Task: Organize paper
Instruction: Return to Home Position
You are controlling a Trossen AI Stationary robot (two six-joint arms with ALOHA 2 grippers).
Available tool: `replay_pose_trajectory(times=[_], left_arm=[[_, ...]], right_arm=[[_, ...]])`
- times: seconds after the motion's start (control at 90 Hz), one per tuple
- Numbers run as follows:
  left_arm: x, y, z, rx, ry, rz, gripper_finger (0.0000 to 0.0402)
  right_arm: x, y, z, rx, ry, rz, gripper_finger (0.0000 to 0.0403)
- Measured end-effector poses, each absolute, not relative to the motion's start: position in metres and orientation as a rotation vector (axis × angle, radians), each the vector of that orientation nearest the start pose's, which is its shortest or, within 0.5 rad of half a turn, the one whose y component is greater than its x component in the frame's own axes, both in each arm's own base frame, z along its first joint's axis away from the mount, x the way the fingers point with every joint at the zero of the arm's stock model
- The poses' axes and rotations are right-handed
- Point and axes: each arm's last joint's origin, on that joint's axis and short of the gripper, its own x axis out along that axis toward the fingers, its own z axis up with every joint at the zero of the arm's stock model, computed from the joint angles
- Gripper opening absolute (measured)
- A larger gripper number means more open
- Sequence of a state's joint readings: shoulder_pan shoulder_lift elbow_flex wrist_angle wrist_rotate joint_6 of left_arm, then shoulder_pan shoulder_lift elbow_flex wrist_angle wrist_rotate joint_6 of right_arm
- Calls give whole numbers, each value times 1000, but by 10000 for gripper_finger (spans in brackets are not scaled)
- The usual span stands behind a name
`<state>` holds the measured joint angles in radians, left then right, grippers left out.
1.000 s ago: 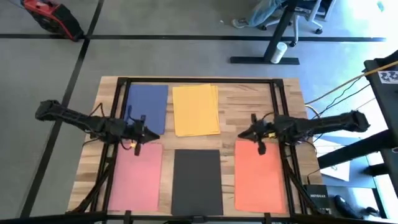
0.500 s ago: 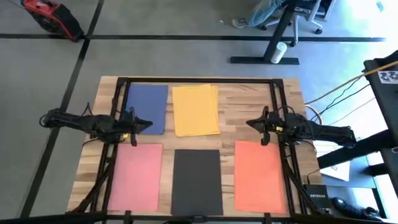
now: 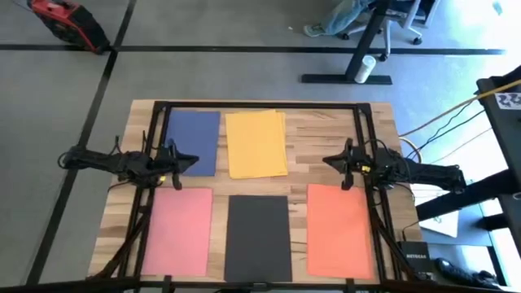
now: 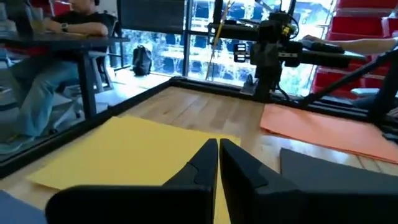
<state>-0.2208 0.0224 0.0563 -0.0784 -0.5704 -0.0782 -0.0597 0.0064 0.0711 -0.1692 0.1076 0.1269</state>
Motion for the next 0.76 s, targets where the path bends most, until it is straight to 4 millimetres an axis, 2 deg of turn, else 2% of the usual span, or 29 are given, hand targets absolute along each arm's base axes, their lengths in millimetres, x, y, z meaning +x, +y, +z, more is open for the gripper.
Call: replay_pose_trajectory(times=[0.389,0.6,0.756], left_arm=[[90,0,173,-76,21,519,1],[90,0,174,-67,14,528,1],[90,0,178,-46,-23,527,1]], right_arm=[[95,-10,168,93,137,-200,0],[94,-14,169,129,110,-348,0],[95,-12,170,92,104,-284,0]])
